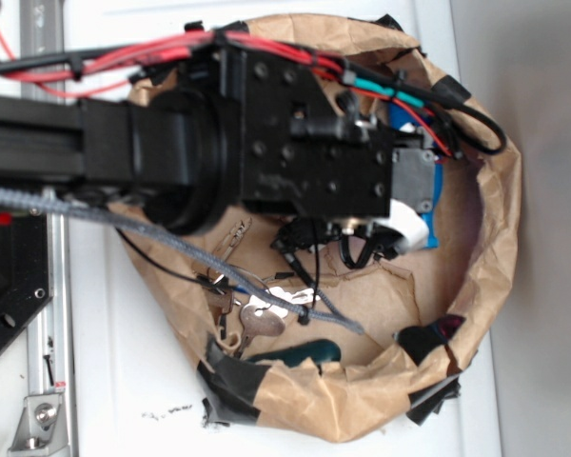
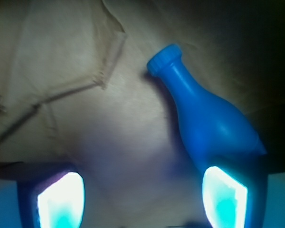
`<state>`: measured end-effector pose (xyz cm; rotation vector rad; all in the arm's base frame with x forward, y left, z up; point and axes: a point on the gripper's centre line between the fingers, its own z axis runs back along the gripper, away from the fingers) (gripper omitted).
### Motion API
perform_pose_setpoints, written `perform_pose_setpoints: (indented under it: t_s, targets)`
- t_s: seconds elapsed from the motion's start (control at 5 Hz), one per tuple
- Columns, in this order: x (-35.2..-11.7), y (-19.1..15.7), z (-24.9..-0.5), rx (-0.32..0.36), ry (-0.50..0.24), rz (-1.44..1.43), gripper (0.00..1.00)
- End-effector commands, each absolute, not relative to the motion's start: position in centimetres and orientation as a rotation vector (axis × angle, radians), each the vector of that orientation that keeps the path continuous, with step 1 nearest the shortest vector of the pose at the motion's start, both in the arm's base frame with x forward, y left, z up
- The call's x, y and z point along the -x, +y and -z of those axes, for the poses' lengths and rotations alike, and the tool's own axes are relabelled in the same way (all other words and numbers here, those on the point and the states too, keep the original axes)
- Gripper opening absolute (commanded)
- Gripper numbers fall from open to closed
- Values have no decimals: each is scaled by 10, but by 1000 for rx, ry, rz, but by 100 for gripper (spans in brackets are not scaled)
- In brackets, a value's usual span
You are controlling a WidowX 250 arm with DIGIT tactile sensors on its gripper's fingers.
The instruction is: Grab the blue bottle.
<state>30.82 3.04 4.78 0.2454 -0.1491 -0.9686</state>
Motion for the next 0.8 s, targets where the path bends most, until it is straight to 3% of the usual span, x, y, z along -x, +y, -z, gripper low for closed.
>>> perform_pose_setpoints:
  t_s: [0.0,0.2,0.4,0.6]
  targets:
    - [-341,39,-65,-348,-219,1002,100]
    - [-391,90,-39,-346,-228,969,100]
    - [-355,57,-52,-248,-247,936,100]
    - [-336,58,-43,-122,-108,901,100]
